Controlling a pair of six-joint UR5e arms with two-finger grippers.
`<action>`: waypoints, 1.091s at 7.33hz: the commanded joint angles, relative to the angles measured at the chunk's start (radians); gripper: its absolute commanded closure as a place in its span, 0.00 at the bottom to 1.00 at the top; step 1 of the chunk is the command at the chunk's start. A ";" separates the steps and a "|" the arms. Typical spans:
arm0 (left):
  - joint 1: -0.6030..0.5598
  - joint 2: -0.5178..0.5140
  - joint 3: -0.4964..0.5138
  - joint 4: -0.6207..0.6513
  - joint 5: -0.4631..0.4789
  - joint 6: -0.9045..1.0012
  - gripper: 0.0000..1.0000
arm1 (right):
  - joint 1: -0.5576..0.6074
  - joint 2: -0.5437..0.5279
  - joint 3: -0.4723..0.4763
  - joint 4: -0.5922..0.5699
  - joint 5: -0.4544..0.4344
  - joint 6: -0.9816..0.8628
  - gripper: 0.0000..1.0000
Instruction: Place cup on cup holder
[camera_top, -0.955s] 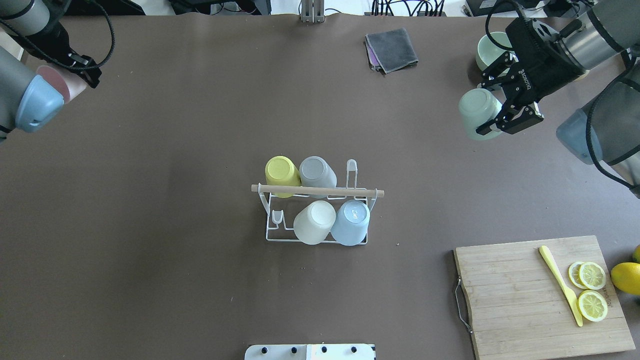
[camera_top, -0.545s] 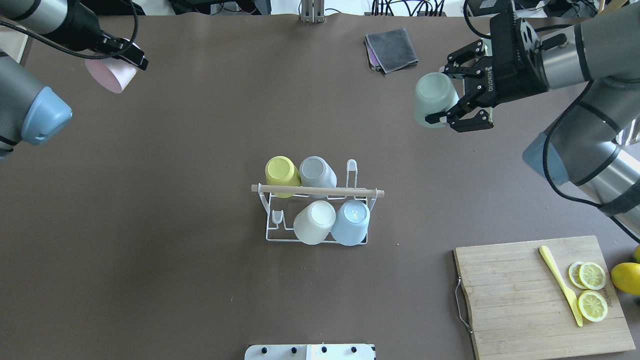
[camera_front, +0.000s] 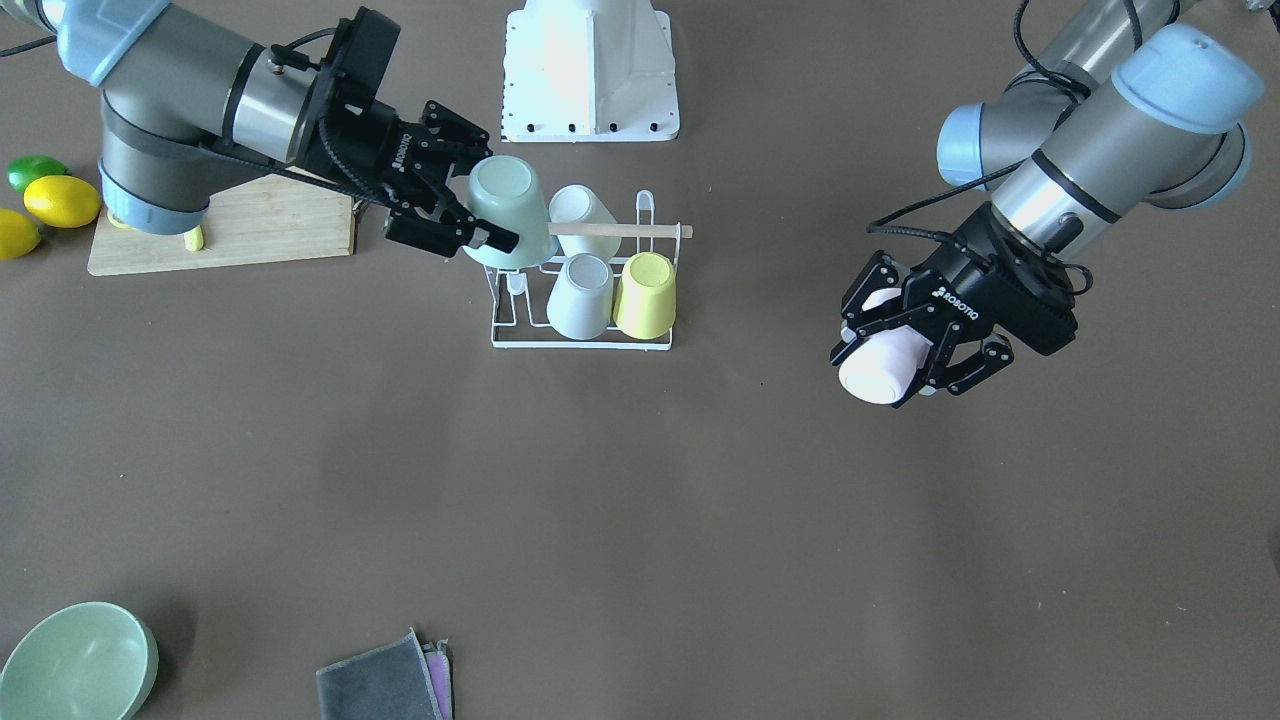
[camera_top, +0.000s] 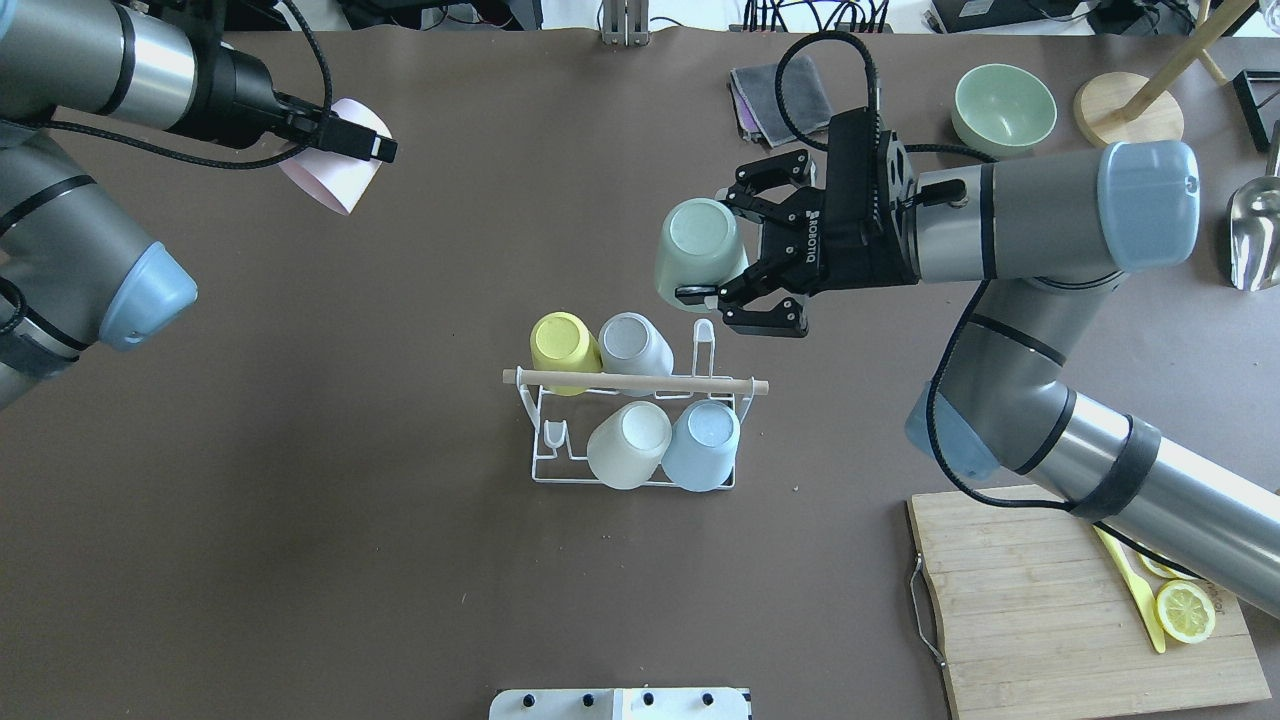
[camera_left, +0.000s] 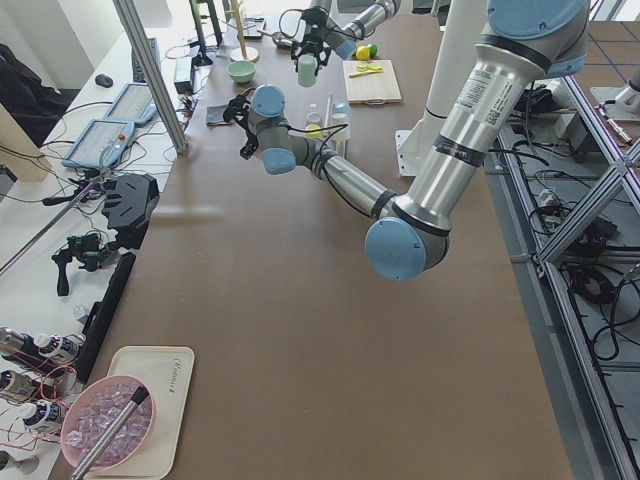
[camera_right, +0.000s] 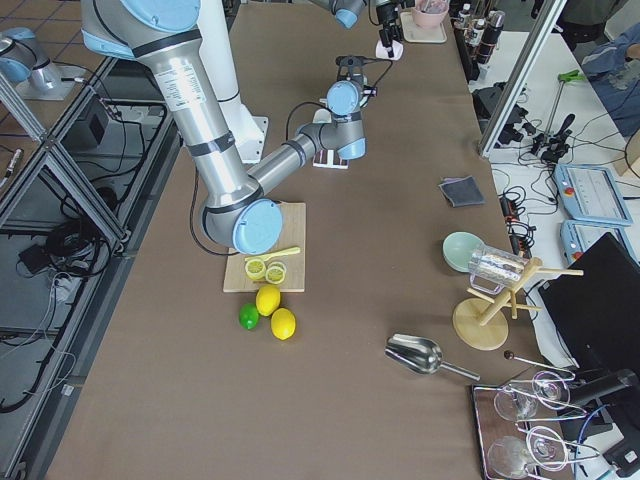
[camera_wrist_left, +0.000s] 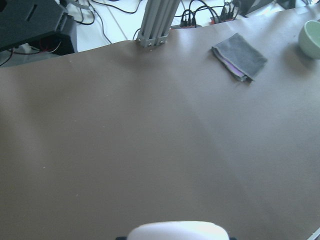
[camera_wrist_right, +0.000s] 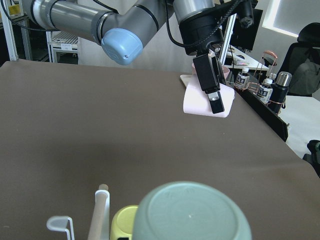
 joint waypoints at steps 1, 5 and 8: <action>0.029 0.061 0.034 -0.277 0.008 -0.016 1.00 | -0.061 0.005 -0.033 0.002 -0.048 -0.068 1.00; 0.050 0.081 0.025 -0.517 0.018 -0.019 1.00 | -0.031 -0.001 -0.072 0.004 -0.054 -0.078 1.00; 0.162 0.087 0.017 -0.713 0.294 -0.018 1.00 | -0.024 -0.009 -0.101 0.004 -0.057 -0.075 1.00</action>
